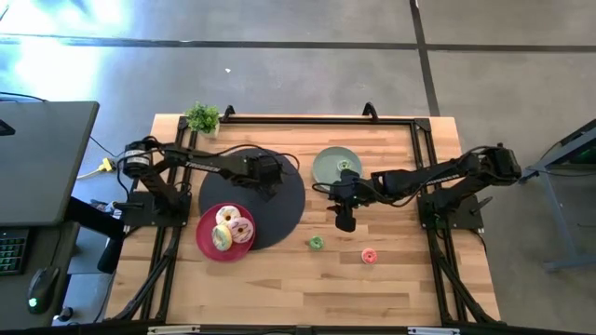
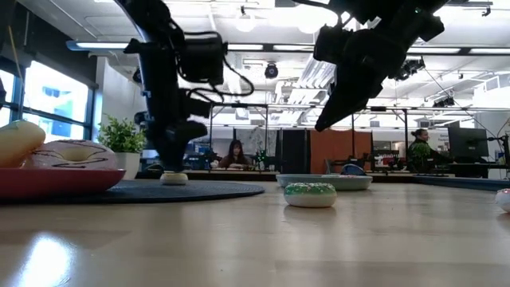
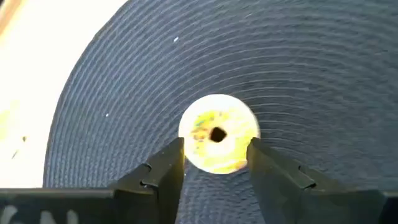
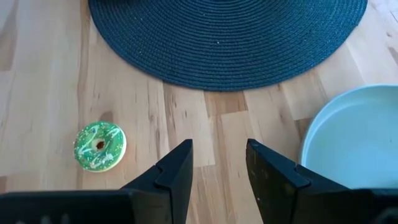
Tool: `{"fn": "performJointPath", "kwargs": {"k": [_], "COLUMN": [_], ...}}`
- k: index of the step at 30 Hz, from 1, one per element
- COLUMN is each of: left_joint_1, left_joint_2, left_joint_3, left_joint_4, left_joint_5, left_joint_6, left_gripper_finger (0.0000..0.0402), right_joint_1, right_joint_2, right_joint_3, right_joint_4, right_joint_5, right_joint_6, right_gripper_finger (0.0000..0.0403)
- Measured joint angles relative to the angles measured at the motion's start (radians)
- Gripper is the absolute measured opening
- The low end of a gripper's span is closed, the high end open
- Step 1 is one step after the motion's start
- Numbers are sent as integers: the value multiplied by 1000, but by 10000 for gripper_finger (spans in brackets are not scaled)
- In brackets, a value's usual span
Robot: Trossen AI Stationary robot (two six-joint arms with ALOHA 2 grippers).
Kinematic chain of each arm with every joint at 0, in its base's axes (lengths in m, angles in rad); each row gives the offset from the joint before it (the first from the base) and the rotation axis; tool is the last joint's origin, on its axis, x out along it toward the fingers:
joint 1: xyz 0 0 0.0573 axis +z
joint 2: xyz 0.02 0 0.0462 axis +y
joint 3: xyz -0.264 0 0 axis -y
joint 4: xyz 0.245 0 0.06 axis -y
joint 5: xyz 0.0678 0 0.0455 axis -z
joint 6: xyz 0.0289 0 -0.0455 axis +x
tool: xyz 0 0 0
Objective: Pick & Place donuts
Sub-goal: Put the small yellow donut on the gray plate
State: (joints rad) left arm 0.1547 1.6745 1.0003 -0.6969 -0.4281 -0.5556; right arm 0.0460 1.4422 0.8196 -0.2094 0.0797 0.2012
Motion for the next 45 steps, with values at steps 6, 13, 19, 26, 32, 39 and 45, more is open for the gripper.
{"fn": "performJointPath", "kwargs": {"k": [6, 13, 19, 26, 32, 39, 45], "left_joint_1": [36, 35, 36, 36, 36, 35, 54], "left_joint_2": [0, 0, 0, 0, 2, 2, 19], "left_joint_3": [-26, -29, -29, -29, -18, 88, 139], "left_joint_4": [61, 93, 100, 99, 100, 159, 368], "left_joint_5": [87, 130, 152, 157, 163, 250, 345], "left_joint_6": [0, 42, 52, 52, 53, 85, 164], "left_gripper_finger": [116, 99, 80, 37, 6, 3, 1], "right_joint_1": [0, 0, 0, 0, 0, 0, 0], "right_joint_2": [0, 0, 0, 0, 0, -20, -121], "right_joint_3": [0, 0, 0, 0, 0, 0, 24], "right_joint_4": [1, 1, 1, 1, 1, -8, -134], "right_joint_5": [0, 0, 0, -1, -1, -1, 2], "right_joint_6": [0, 0, -1, -1, -1, -1, 5], "right_gripper_finger": [138, 138, 138, 138, 138, 138, 138]}}
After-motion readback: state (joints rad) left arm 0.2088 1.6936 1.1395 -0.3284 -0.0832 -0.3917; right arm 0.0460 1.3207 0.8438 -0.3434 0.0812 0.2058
